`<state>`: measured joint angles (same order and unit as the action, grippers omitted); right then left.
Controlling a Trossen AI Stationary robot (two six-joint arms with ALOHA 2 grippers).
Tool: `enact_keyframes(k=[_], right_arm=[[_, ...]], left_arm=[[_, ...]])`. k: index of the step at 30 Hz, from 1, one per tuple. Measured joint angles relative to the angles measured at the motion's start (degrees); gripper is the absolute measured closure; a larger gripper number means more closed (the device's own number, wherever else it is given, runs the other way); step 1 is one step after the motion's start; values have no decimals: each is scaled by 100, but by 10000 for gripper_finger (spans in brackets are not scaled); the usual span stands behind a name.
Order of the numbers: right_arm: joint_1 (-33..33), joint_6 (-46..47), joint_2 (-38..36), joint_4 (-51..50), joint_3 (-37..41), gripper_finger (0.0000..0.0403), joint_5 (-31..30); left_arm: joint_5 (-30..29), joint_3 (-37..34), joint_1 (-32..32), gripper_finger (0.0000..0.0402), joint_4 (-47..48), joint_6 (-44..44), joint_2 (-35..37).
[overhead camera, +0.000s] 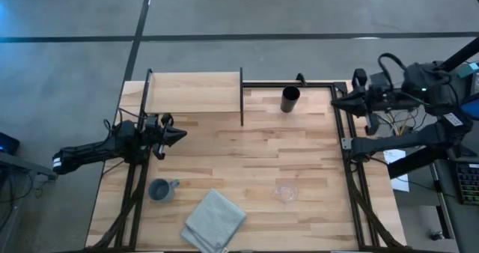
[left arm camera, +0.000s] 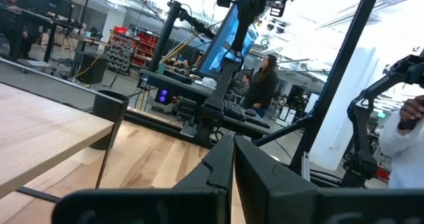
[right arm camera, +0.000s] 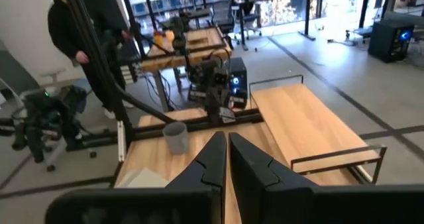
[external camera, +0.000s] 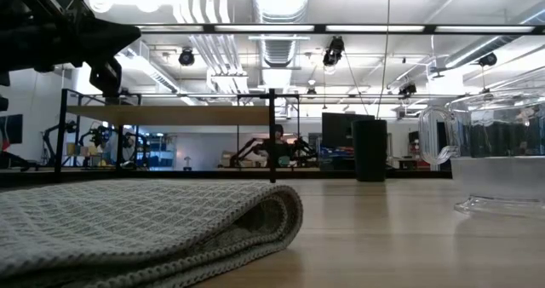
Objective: Stack small to large cups/mugs on shelf
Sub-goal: Put the black cup on the shelf
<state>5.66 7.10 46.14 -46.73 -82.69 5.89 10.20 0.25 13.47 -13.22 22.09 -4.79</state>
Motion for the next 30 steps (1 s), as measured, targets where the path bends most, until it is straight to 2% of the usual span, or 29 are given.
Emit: enact_keyframes(k=[17, 24, 30], right_arm=[[1, 494, 1586, 113, 1, 390, 2], [1, 290, 2463, 991, -1, 390, 2], [1, -7, 3118, 874, -1, 390, 2]], left_arm=[[0, 0, -1, 402, 3, 0, -5], [0, 0, -2, 402, 3, 0, -5], [0, 0, 0, 402, 5, -9, -5]])
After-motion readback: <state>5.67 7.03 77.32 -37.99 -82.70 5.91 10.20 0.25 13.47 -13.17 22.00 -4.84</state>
